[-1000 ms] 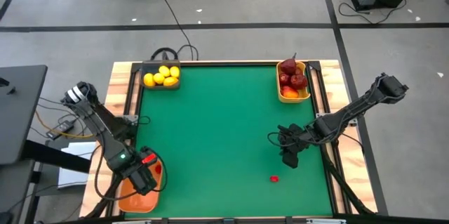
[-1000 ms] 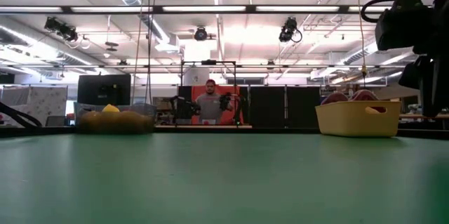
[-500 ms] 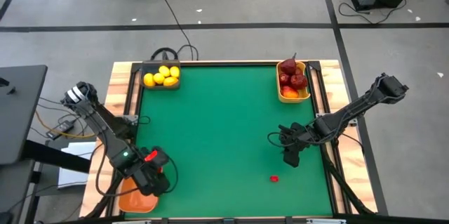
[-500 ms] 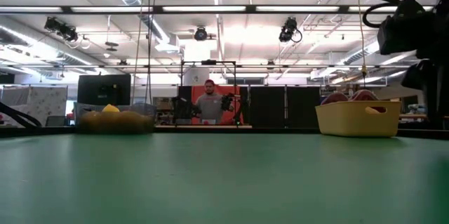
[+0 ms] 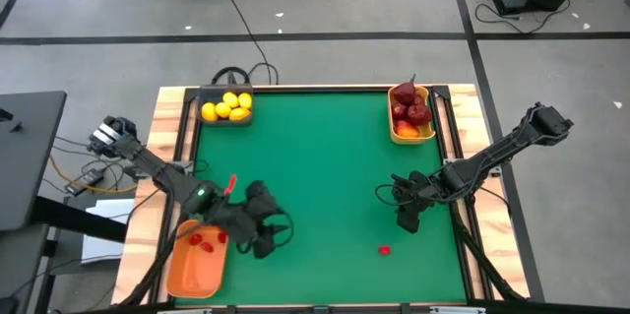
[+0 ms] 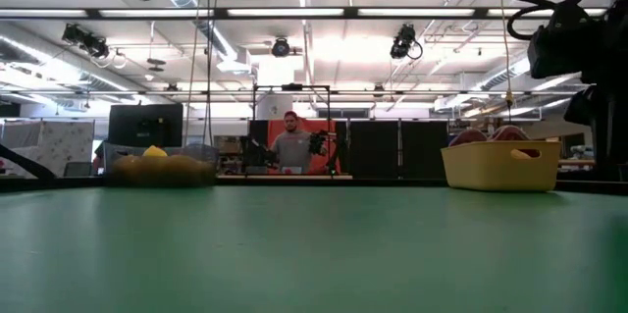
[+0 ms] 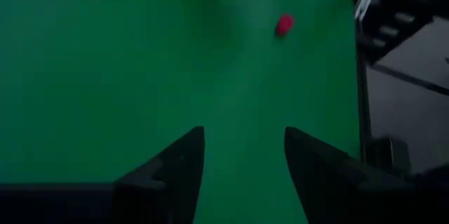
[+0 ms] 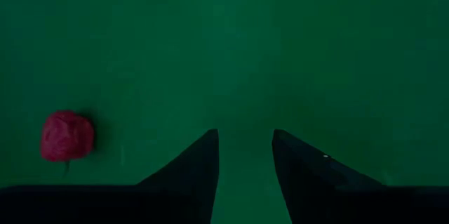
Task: Sort produce into baskets
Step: Put the red bell pepper into the orange bin
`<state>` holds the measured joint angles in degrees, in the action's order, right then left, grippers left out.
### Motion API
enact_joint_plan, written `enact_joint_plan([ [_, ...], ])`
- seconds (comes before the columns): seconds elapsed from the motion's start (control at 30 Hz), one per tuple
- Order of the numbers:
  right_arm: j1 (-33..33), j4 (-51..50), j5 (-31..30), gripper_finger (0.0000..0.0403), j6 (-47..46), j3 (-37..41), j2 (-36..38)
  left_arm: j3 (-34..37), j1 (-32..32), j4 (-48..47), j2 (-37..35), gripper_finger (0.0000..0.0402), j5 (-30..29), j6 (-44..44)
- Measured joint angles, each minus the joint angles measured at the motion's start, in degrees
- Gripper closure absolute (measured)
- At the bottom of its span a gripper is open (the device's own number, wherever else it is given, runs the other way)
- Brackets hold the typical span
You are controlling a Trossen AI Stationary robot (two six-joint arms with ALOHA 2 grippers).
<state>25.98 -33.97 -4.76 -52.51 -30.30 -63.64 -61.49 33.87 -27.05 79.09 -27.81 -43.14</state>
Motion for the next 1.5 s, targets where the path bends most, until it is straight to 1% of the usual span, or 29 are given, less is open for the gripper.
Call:
enact_joint_plan([
  [0.1, 0.0, -0.1, 2.5, 0.0257, -1.9, 0.0, 0.0, 0.0, -4.3, 5.9, 1.1, 0.0200, 2.2, 7.6],
  [0.17, 0.1, -0.3, 4.4, 0.0260, -4.8, -0.2, 0.1, 0.0, -6.7, 9.8, 2.7, 0.0200, 4.3, 11.9],
  [0.23, 1.1, -0.5, 4.9, 0.0266, -6.2, -1.0, 0.7, 0.0, -9.0, 13.9, 5.0, 0.0200, 6.8, 15.9],
  [0.3, 2.1, -2.4, 4.6, 0.0273, -7.2, -2.4, 1.6, 0.0, -11.0, 18.6, 7.9, 0.0200, 10.0, 19.0],
  [0.43, 3.5, -9.8, 2.8, 0.0289, -8.9, -4.9, 3.5, 0.0, -14.1, 29.9, 14.4, 0.0200, 15.3, 23.3],
  [0.53, 4.4, -14.8, 3.7, 0.0297, -10.6, -6.0, 5.0, -0.8, -15.9, 38.0, 19.6, 0.0200, 17.3, 27.0],
  [0.63, 5.8, -16.8, 5.4, 0.0301, -12.9, -6.3, 6.3, -3.1, -17.7, 42.5, 25.7, 0.0200, 21.5, 29.7],
  [0.8, 8.6, -18.2, 6.3, 0.0302, -17.9, -6.3, 7.6, -10.2, -20.1, 46.3, 35.1, 0.0200, 29.1, 32.7],
  [1.0, 11.8, -18.4, 7.3, 0.0302, -22.7, -6.3, 7.6, -19.2, -21.6, 48.8, 44.0, 0.0200, 34.7, 36.0],
  [1.13, 12.2, -19.1, 6.3, 0.0302, -23.4, -6.3, 7.5, -25.1, -21.8, 48.6, 49.6, 0.0200, 37.8, 40.9],
  [1.27, 11.7, -19.3, 5.9, 0.0302, -24.2, -6.3, 7.6, -31.0, -21.9, 48.5, 54.9, 0.0200, 41.6, 41.7],
  [1.4, 11.8, -19.6, 5.7, 0.0302, -24.7, -6.3, 7.6, -35.3, -22.1, 49.2, 58.9, 0.0200, 42.8, 41.6],
  [1.5, 11.8, -19.9, 4.2, 0.0303, -26.2, -6.3, 7.6, -36.8, -22.3, 51.6, 61.8, 0.0200, 42.8, 40.9],
])
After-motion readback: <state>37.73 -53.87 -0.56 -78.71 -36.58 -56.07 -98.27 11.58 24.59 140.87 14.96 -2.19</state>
